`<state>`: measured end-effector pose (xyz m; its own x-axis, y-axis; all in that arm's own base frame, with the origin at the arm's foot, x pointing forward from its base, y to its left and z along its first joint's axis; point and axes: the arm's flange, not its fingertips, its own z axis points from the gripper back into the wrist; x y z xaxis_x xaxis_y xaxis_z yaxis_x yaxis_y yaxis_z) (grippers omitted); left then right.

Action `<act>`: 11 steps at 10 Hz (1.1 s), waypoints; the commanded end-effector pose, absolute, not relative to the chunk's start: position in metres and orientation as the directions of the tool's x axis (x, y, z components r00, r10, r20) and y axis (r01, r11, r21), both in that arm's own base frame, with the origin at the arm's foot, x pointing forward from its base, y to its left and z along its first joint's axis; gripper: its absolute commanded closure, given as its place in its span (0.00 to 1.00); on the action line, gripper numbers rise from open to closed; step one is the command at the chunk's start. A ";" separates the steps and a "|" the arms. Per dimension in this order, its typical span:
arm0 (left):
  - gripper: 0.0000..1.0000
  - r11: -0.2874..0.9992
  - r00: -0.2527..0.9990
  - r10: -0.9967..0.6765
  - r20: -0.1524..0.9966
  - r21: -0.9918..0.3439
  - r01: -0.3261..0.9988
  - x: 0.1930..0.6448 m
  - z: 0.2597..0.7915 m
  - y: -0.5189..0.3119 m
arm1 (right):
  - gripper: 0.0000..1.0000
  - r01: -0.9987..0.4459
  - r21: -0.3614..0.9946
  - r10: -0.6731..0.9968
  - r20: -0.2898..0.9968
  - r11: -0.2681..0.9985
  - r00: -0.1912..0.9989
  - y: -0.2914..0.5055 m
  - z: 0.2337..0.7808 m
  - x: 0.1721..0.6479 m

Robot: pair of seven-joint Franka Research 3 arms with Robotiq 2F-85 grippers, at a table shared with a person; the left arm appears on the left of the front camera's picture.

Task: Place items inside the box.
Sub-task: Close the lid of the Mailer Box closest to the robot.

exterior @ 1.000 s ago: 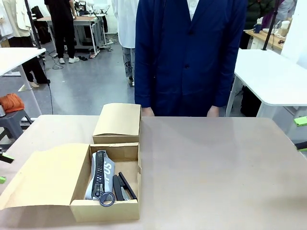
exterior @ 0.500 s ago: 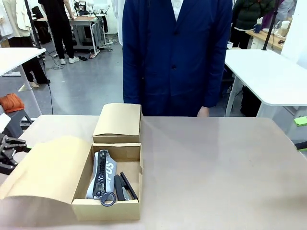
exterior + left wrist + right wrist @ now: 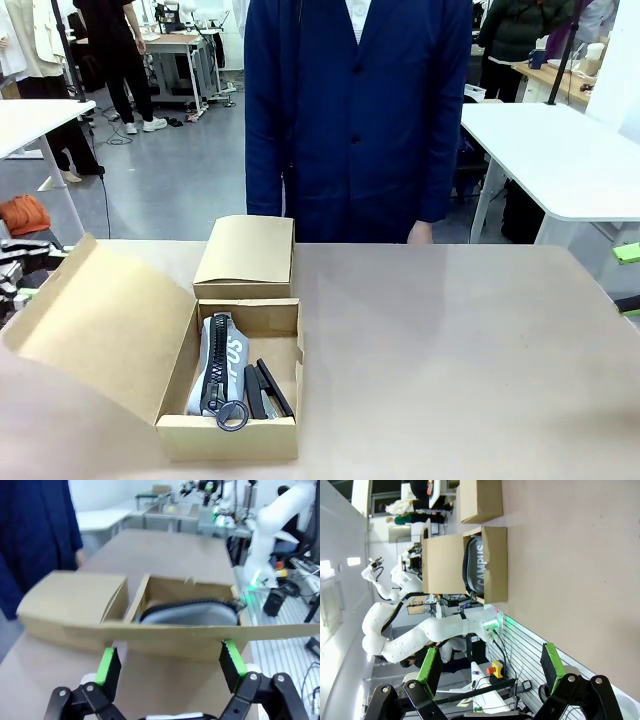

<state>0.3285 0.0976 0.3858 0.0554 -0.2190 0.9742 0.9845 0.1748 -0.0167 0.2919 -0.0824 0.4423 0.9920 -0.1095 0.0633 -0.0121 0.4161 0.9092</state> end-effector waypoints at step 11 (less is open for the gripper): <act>0.00 0.047 -0.016 -0.520 0.854 0.048 0.998 0.375 0.363 -0.144 | 0.00 0.003 0.920 -0.129 0.052 0.392 0.990 -0.081 0.448 0.294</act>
